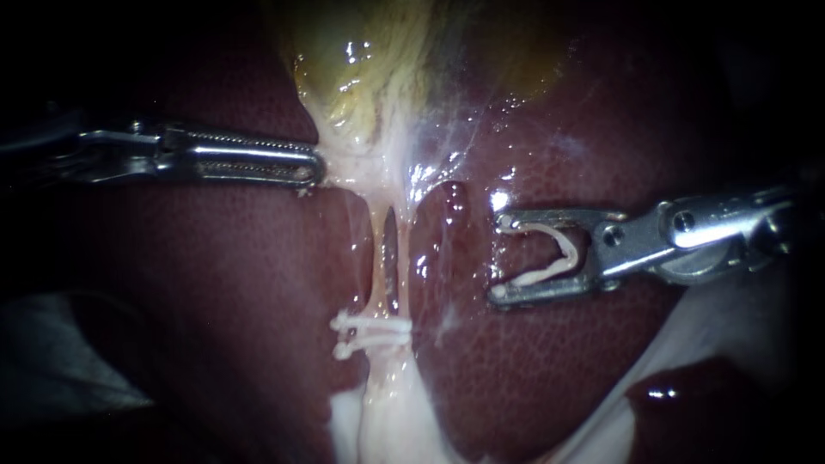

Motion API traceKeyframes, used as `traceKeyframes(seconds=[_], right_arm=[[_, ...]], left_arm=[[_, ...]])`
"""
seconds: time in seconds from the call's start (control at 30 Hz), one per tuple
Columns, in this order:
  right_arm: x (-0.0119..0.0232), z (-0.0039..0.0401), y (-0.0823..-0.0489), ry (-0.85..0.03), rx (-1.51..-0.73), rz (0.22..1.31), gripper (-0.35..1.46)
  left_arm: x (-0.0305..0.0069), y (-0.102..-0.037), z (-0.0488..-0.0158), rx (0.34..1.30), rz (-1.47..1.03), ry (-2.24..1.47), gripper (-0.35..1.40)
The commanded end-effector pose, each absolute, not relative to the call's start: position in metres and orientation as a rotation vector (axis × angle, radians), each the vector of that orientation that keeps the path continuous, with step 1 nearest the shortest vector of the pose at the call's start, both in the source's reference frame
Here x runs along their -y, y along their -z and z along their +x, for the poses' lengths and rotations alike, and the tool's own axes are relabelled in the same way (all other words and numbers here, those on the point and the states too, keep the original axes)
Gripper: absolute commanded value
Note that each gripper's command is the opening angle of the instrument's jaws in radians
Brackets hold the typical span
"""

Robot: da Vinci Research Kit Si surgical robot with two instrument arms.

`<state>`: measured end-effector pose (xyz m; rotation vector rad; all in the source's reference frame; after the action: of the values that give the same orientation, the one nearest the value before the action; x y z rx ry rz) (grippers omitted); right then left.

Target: Clipping third clip left tube

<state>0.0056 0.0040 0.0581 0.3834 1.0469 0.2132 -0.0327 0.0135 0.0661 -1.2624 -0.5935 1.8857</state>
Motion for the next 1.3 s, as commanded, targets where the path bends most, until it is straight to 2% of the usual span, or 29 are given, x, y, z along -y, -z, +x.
traceKeyframes(seconds=[0.03, 0.2, 0.4, 0.77, 1.0, 1.3], right_arm=[[-0.0039, 0.0056, -0.0581, -0.213, -1.047, 0.384, 0.50], [-0.0039, 0.0056, -0.0581, -0.211, -1.049, 0.389, 0.50], [-0.0039, 0.0061, -0.0580, -0.207, -1.057, 0.400, 0.50], [-0.0036, 0.0102, -0.0581, -0.218, -1.122, 0.444, 0.50], [-0.0029, 0.0136, -0.0595, -0.270, -1.143, 0.502, 0.50], [-0.0026, 0.0168, -0.0631, -0.316, -1.174, 0.588, 0.50]], left_arm=[[-0.0136, -0.0660, -0.0326, 0.596, -1.263, -1.885, -0.35], [-0.0143, -0.0632, -0.0314, 0.619, -1.253, -1.875, -0.35], [-0.0147, -0.0603, -0.0297, 0.597, -1.281, -1.874, -0.35], [-0.0146, -0.0602, -0.0298, 0.595, -1.280, -1.874, -0.35], [-0.0145, -0.0601, -0.0299, 0.594, -1.280, -1.874, -0.35], [-0.0145, -0.0602, -0.0299, 0.594, -1.280, -1.874, -0.35]])
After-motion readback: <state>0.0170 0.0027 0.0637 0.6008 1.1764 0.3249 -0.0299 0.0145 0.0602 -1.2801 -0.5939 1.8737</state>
